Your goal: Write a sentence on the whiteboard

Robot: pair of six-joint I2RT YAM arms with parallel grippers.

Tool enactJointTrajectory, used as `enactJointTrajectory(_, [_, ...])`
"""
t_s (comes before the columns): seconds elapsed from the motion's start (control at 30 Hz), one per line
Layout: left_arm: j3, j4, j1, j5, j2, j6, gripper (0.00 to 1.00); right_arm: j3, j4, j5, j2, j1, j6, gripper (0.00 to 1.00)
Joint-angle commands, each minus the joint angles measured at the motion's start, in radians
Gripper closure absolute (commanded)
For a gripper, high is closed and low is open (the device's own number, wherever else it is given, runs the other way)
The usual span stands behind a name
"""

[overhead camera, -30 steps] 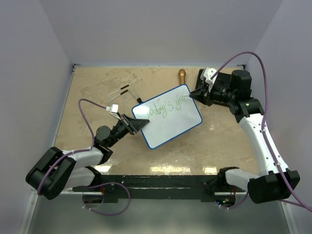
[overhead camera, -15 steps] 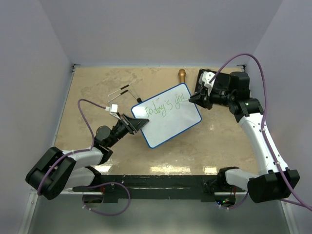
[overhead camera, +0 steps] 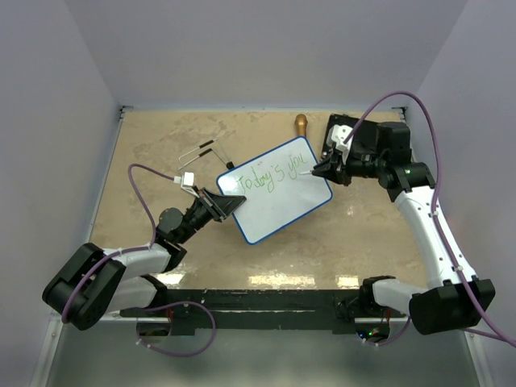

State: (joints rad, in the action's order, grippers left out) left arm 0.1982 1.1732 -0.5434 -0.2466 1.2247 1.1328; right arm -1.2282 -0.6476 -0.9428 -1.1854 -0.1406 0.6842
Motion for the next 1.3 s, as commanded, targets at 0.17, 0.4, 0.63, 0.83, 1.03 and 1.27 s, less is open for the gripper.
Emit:
enactJointTrajectory(0.17, [0.030, 0.717, 0.008, 0.020, -0.033, -0.010, 1.00, -0.036, -0.024, -0.037, 0.000, -0.019, 0.034, 1.00])
enactJointTrajectory(0.4, [0.030, 0.712, 0.008, 0.020, -0.037, -0.013, 1.00, -0.033, -0.024, -0.033, -0.003, -0.027, 0.035, 1.00])
enactJointTrajectory(0.63, [0.029, 0.704, 0.010, 0.021, -0.045, -0.015, 1.00, -0.033, -0.027, -0.033, -0.005, -0.028, 0.040, 1.00])
enactJointTrajectory(0.83, [0.023, 0.697, 0.008, 0.023, -0.054, -0.016, 1.00, -0.034, -0.030, -0.034, -0.003, -0.033, 0.044, 1.00])
enactJointTrajectory(1.03, [0.017, 0.692, 0.008, 0.021, -0.063, -0.016, 1.00, -0.040, -0.029, -0.004, -0.003, -0.033, 0.040, 1.00])
enactJointTrajectory(1.27, [-0.002, 0.686, 0.008, 0.018, -0.079, -0.024, 1.00, -0.028, 0.212, 0.194, 0.006, -0.021, -0.179, 1.00])
